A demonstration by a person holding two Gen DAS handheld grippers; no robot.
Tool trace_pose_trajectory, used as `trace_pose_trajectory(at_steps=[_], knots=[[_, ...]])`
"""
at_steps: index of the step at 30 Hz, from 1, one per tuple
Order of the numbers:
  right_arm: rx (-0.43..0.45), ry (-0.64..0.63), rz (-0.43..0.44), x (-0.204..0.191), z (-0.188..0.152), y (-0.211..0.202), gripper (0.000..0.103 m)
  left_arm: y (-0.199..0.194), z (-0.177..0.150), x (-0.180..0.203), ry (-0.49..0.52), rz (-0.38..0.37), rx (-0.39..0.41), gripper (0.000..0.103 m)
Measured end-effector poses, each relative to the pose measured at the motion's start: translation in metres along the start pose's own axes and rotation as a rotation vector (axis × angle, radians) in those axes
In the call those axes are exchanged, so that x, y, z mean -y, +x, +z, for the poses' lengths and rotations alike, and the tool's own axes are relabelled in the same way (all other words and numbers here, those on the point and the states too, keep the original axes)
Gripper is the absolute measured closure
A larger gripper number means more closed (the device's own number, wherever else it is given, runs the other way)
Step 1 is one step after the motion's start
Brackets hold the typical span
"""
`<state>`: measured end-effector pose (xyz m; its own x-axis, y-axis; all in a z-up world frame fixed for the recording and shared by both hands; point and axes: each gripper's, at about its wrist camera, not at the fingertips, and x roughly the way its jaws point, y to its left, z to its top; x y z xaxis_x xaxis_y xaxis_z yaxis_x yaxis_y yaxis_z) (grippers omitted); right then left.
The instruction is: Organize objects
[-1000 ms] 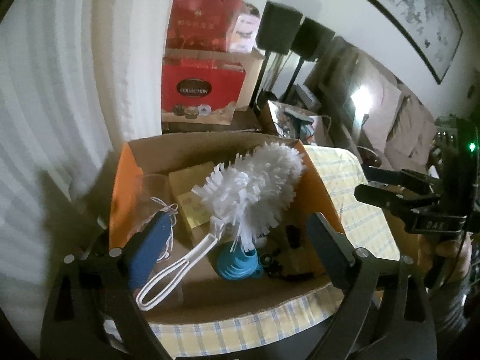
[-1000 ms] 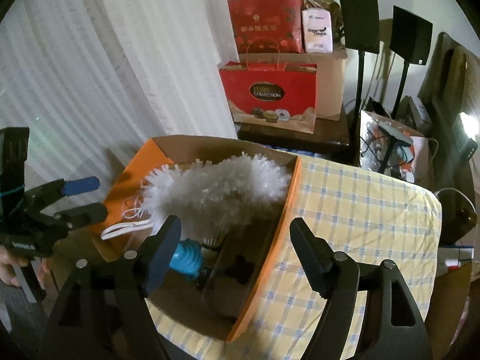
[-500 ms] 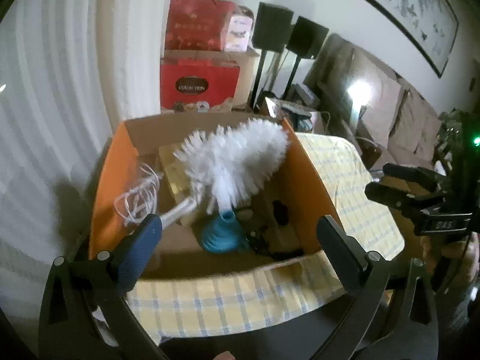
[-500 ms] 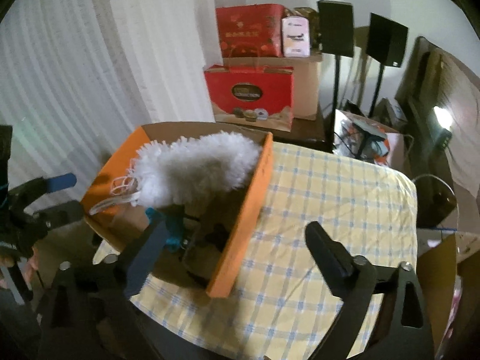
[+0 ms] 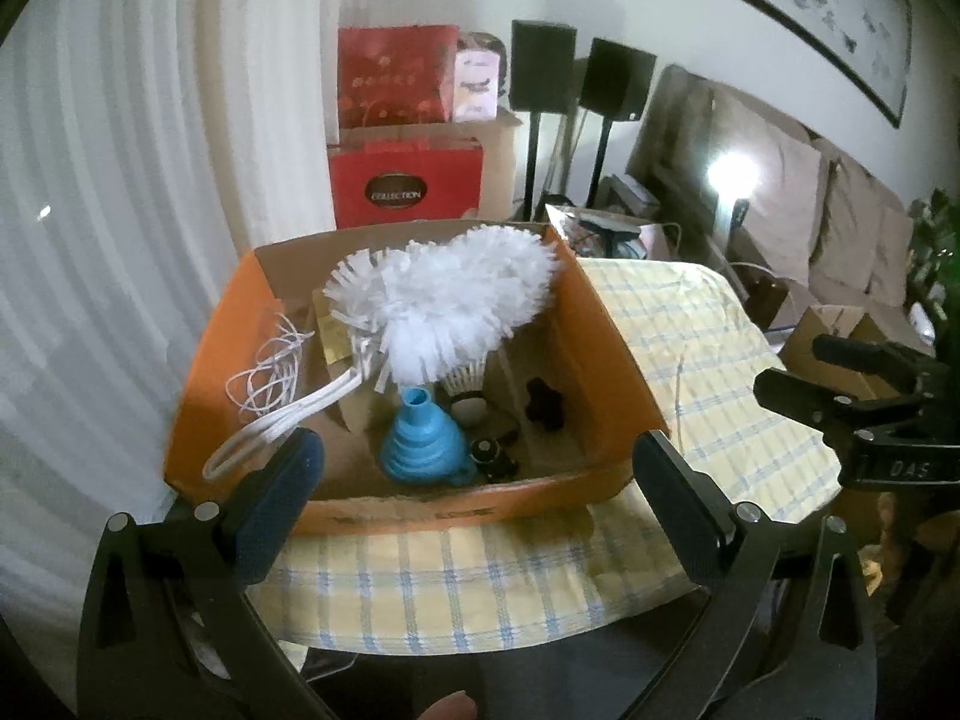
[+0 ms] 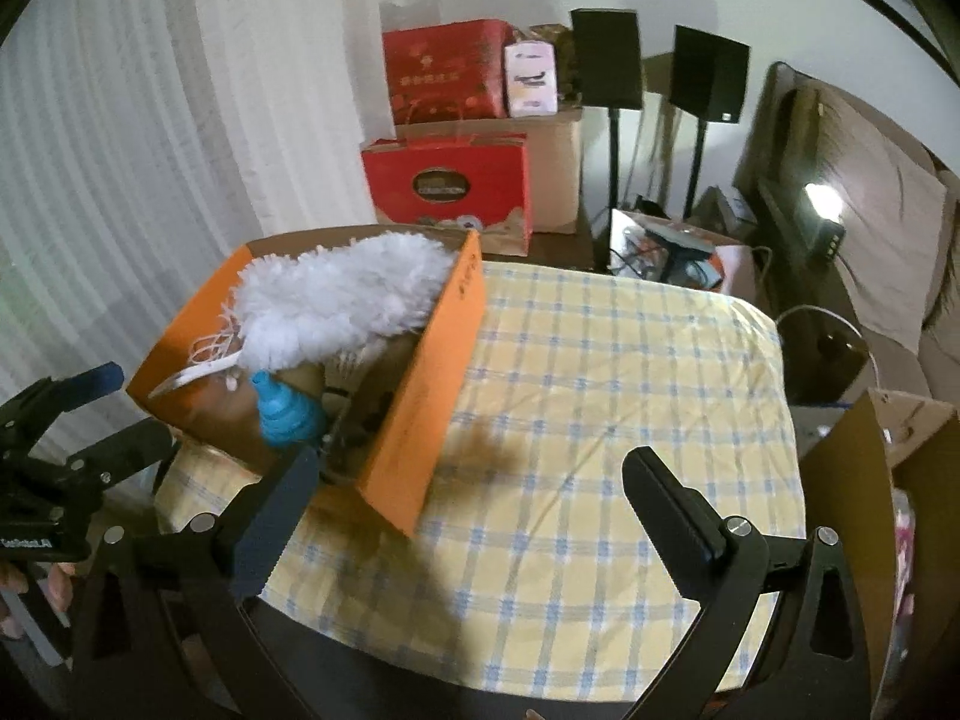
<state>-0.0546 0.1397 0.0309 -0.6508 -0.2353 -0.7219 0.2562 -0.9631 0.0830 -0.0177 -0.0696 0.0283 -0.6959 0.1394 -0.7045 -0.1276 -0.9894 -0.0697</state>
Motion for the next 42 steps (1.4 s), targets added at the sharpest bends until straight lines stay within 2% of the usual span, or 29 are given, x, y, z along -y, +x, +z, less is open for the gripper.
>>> trace_pose_trajectory(at_steps=[9,13,23,26,42], knots=[[0.06,0.048,-0.084,0.017,-0.029,-0.022,0.001,0.0,-0.015,0.014,-0.04,0.013,0.004,0.0],[0.076,0.054,-0.113,0.019,-0.039,-0.028,0.001,0.004,-0.021,0.015,-0.077,-0.022,-0.019,0.0],[0.119,0.045,-0.159,0.013,-0.058,-0.04,0.001,0.003,-0.034,0.028,-0.049,-0.006,-0.012,0.0],[0.122,0.036,-0.19,0.013,-0.06,-0.039,0.001,-0.001,-0.036,0.025,-0.077,-0.005,0.011,0.0],[0.138,0.06,-0.212,0.021,-0.071,-0.045,0.001,-0.003,-0.037,0.034,-0.09,0.016,0.031,0.0]])
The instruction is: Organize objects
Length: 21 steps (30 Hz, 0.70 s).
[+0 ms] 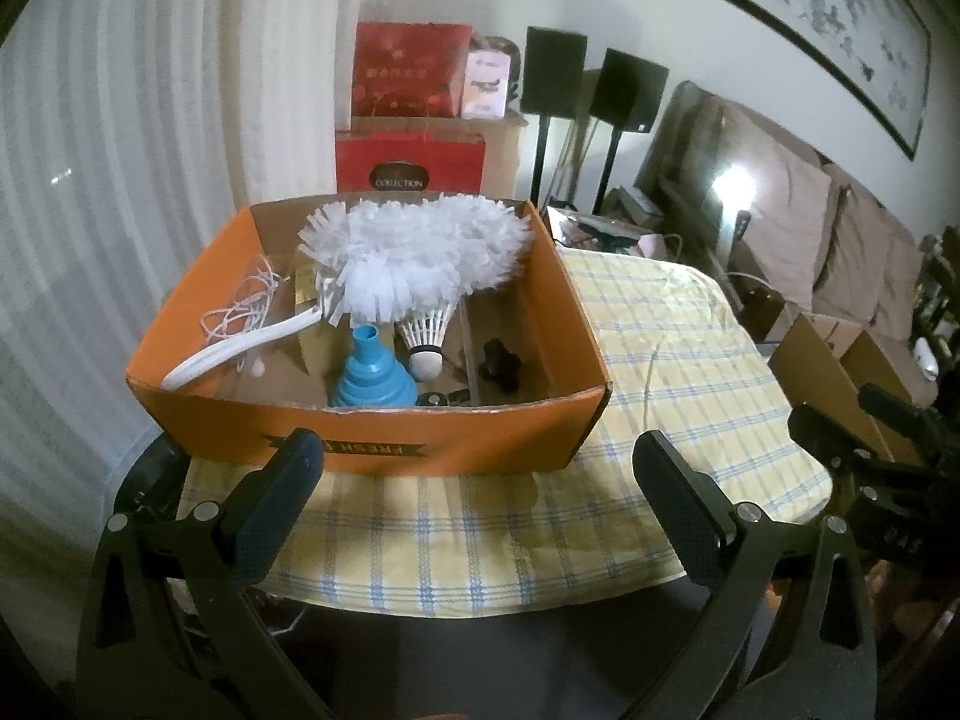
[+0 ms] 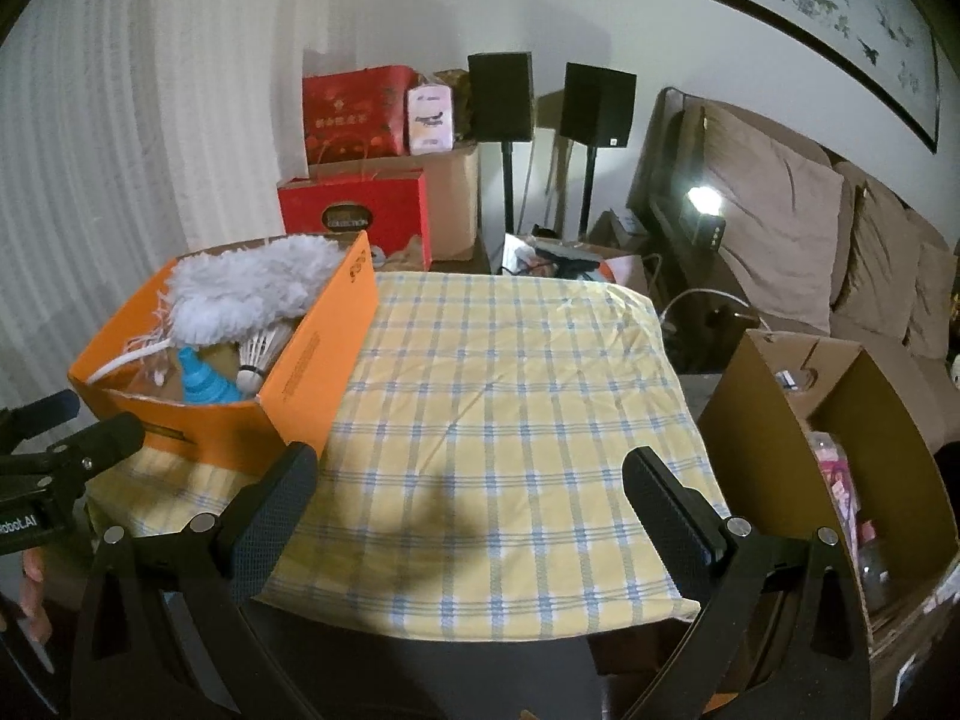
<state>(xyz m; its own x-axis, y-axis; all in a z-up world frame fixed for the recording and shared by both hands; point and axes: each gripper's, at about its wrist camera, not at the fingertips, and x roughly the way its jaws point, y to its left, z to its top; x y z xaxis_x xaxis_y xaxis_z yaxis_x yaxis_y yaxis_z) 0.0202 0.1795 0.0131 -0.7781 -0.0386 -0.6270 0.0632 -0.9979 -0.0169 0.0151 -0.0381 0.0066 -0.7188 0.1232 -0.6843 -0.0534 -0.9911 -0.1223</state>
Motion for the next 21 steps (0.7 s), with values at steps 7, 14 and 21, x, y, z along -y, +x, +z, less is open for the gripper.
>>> trace_pose_trajectory(at_steps=[7,14,21], knots=[[-0.009,0.004,0.007,0.0004,-0.0004,0.0014,0.001,-0.002,0.0005,0.0021,-0.005,-0.011,-0.005,0.0],[-0.013,0.001,0.012,-0.0006,-0.0008,0.002,0.001,-0.004,0.0006,0.0031,-0.01,0.011,0.003,0.0],[-0.016,-0.003,0.012,-0.0027,-0.0017,0.0029,0.001,-0.0035,0.0001,0.0041,-0.005,0.028,0.006,0.0]])
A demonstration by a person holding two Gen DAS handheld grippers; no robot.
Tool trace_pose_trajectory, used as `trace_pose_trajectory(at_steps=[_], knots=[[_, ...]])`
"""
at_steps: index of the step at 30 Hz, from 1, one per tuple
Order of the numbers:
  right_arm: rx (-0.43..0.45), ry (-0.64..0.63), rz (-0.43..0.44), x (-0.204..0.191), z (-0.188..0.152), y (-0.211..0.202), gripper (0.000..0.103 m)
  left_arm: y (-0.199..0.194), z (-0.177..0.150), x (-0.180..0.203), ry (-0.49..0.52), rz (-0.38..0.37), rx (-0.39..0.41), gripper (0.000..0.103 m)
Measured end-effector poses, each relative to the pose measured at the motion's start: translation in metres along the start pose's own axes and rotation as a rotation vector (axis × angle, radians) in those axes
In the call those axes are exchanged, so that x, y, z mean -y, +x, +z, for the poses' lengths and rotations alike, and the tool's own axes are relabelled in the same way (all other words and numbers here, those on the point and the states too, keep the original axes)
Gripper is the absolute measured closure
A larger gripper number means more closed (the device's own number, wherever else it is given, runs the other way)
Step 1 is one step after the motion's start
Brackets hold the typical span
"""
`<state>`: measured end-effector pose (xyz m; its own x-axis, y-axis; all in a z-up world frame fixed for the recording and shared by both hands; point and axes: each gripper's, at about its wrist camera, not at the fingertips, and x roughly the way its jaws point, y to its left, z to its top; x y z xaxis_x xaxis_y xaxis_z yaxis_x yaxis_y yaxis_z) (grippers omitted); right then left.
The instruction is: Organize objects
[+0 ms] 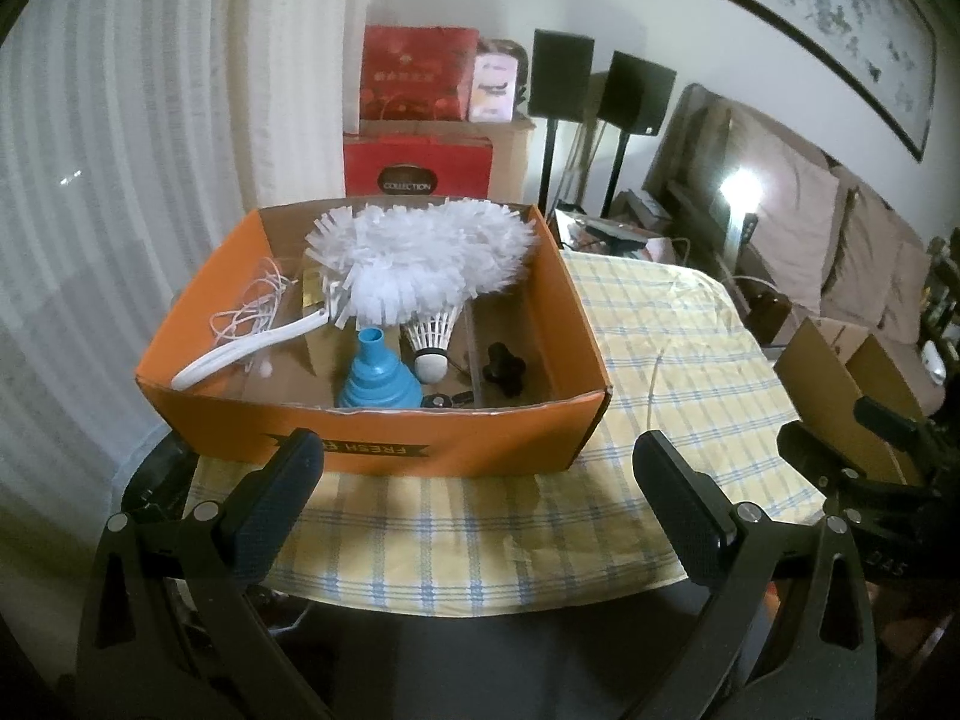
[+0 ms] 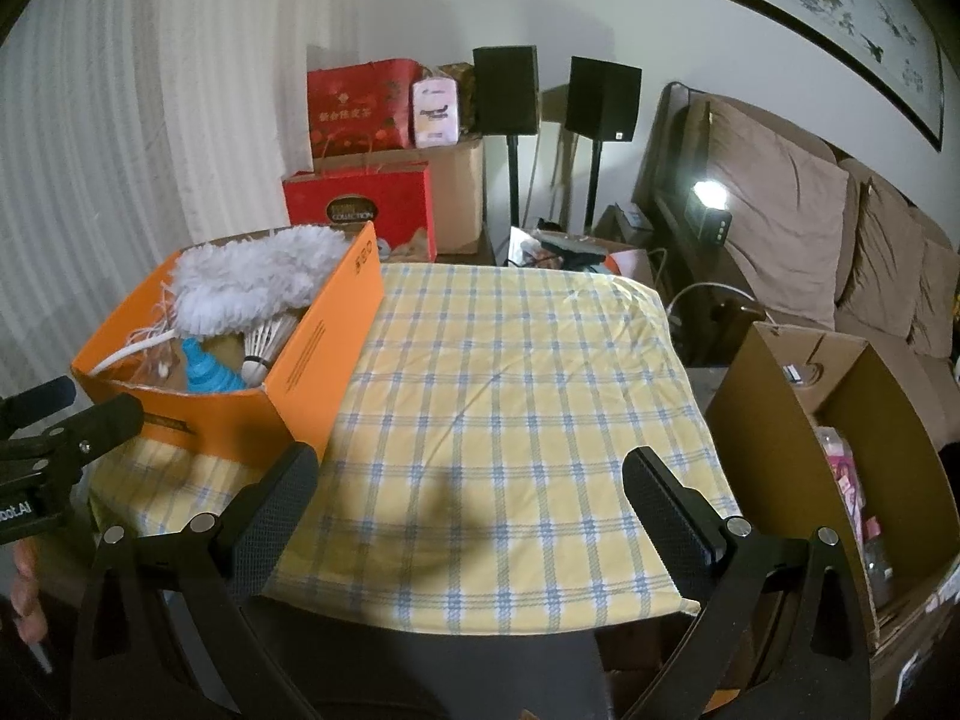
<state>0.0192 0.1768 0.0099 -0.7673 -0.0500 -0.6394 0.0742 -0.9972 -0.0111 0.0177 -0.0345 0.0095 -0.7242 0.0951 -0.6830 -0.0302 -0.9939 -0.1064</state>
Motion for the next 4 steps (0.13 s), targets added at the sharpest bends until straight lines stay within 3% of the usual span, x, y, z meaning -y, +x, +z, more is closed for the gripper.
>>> trace_pose_trajectory(at_steps=[4], knots=[[-0.001,0.002,0.0,-0.0003,-0.0005,-0.0002,0.001,0.0002,-0.0004,0.0006,0.001,-0.003,-0.003,0.0]])
